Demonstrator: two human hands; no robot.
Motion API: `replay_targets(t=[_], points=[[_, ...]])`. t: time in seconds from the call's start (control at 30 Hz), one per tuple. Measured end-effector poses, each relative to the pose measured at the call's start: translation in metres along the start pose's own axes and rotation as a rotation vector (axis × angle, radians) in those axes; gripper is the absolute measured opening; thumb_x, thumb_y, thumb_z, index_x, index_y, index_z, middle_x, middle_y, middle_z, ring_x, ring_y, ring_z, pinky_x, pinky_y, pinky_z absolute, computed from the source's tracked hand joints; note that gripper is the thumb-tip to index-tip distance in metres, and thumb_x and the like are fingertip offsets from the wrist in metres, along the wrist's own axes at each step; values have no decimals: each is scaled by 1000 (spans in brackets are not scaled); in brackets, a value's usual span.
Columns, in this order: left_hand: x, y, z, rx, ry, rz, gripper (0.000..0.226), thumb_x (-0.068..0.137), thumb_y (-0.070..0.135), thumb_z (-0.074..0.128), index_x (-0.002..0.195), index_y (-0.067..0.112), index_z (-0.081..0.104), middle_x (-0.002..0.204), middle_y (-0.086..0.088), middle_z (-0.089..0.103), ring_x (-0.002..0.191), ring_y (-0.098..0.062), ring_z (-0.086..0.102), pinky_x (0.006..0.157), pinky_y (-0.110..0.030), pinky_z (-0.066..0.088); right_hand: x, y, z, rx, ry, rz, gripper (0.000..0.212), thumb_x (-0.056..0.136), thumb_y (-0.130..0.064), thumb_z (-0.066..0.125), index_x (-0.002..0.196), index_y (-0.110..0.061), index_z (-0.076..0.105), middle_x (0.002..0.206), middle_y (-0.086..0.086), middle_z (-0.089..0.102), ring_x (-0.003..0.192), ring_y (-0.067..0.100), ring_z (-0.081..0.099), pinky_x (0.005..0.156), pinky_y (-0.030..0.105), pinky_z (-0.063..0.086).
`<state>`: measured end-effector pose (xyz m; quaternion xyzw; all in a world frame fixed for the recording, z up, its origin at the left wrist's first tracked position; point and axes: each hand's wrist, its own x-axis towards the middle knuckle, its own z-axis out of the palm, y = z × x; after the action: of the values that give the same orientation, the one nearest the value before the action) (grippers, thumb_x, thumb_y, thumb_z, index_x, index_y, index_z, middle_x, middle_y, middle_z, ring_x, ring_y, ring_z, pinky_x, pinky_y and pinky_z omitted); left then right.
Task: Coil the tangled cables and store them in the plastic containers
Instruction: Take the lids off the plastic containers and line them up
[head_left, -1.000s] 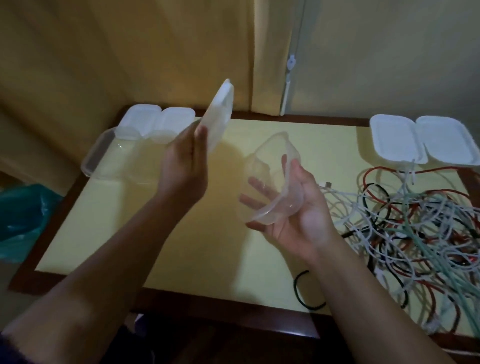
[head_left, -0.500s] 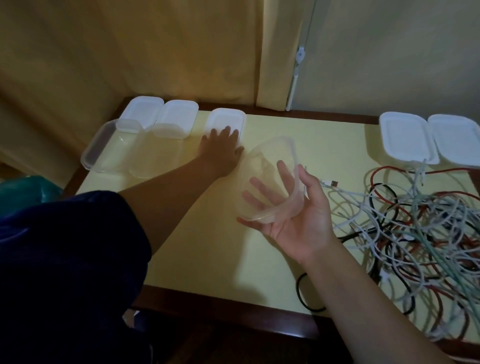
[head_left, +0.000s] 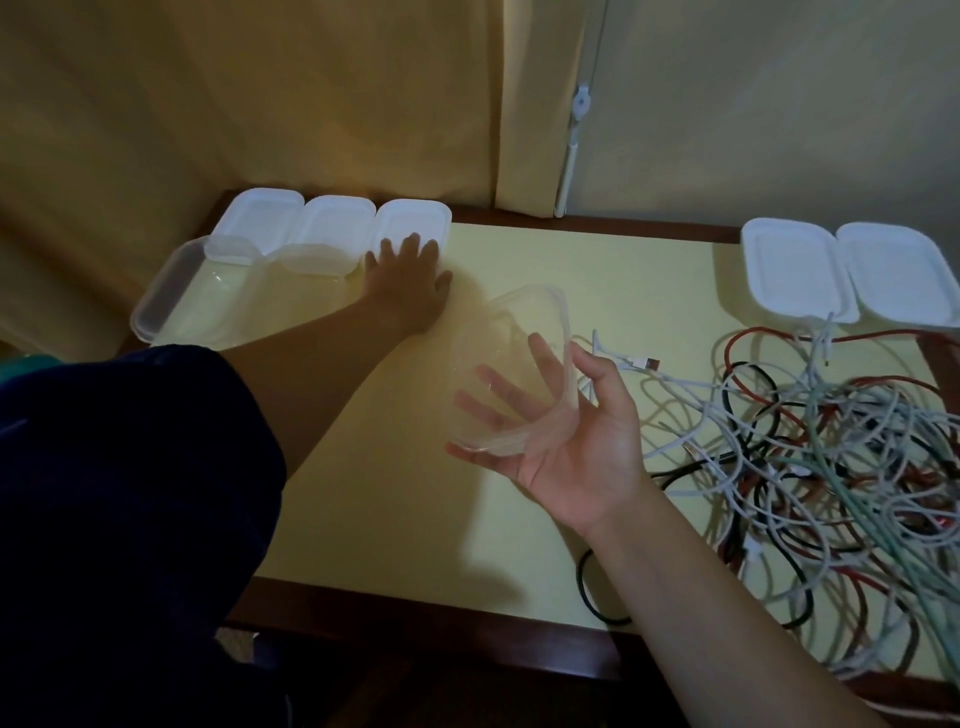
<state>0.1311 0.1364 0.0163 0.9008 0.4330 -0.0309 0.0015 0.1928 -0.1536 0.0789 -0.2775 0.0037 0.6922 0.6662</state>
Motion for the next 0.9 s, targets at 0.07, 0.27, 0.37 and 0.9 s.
replay_targets(t=[0.07, 0.27, 0.37, 0.9], points=[[-2, 0, -2, 6, -12, -10, 52, 105, 48, 34, 142, 12, 39, 153, -17, 36, 140, -46, 33, 114, -58, 31, 1, 0, -2, 34, 32, 1, 82, 74, -53, 80, 150, -37, 52, 151, 20, 54, 127, 50, 61, 99, 77, 45], [-61, 6, -8, -183, 134, 184, 62, 107, 43, 36, 158, 8, 31, 167, -19, 21, 156, -39, 13, 126, -54, 12, 0, 0, 1, -48, 135, -40, 73, 67, -31, 87, 131, -22, 51, 137, 19, 65, 121, 49, 65, 96, 69, 52], [-135, -8, -2, -258, 210, 320, 61, 102, 42, 34, 151, 8, 45, 160, -18, 39, 151, -39, 30, 123, -54, 22, -3, 4, 3, -251, 258, -40, 49, 94, -36, 58, 136, -10, 51, 129, 16, 72, 122, 39, 67, 99, 59, 53], [-249, -77, 28, -231, -18, -57, 82, 91, 75, 12, 163, 37, 6, 173, 1, 0, 159, -23, -5, 127, -51, -3, 90, 40, 41, -1270, 710, -433, 33, 102, -36, 55, 126, -13, 56, 107, 5, 64, 70, 9, 63, 54, 14, 53]])
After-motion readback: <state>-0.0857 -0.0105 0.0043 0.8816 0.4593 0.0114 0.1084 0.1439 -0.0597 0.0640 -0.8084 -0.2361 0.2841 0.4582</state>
